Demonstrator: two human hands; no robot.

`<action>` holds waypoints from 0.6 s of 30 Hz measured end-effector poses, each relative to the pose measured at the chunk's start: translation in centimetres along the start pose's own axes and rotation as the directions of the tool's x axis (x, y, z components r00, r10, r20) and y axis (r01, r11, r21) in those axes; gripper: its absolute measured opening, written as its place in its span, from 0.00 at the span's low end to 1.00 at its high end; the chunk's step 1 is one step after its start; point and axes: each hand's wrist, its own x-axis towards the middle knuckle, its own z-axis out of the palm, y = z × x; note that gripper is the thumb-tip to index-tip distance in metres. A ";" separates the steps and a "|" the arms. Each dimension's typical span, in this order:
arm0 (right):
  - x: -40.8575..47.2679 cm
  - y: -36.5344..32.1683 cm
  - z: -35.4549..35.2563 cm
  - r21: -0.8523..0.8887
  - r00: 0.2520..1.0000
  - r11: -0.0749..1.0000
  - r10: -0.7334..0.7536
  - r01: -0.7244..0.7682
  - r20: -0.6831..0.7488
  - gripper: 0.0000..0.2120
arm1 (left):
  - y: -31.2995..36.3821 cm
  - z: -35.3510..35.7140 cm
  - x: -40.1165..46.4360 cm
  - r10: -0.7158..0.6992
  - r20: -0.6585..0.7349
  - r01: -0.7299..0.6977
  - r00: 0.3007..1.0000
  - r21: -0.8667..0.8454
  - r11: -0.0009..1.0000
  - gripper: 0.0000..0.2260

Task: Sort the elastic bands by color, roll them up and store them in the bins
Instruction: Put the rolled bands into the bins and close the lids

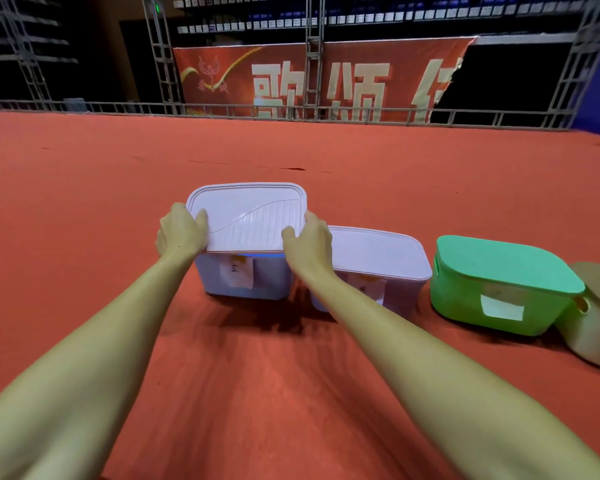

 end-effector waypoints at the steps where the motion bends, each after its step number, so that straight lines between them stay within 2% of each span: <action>1: 0.5 -0.1 0.5 -0.010 1.000 1.000 0.007 -0.007 0.004 0.21 | -0.3 0.5 1.0 0.012 0.011 -0.012 1.000 0.007 1.000 0.20; 4: 1.9 -0.1 1.7 -0.080 0.999 0.996 0.044 -0.041 0.026 0.17 | -0.9 2.1 3.1 0.045 0.046 -0.047 0.998 0.041 0.998 0.20; 8: 3.4 0.8 3.1 -0.297 0.990 0.954 0.083 -0.044 0.118 0.15 | -1.1 4.1 4.8 0.057 0.098 -0.061 0.994 0.031 0.998 0.20; 10: 3.6 0.8 3.5 -0.296 0.993 0.954 0.073 -0.041 0.097 0.17 | -1.5 4.9 5.6 0.061 0.106 -0.066 0.992 0.045 0.997 0.21; 12: 3.7 1.1 4.0 -0.168 0.990 0.984 0.071 -0.050 0.121 0.17 | -2.3 5.5 6.4 0.072 0.108 -0.079 0.992 0.071 0.994 0.21; 14: 3.8 1.5 4.6 -0.271 0.984 0.962 0.068 -0.020 0.167 0.17 | -3.1 5.8 6.9 0.071 0.115 -0.081 0.991 0.085 0.993 0.20; 18: 4.2 2.0 5.0 -0.353 0.982 0.936 0.049 0.019 0.184 0.14 | -4.4 6.2 7.6 0.046 0.142 -0.061 0.989 0.103 0.993 0.21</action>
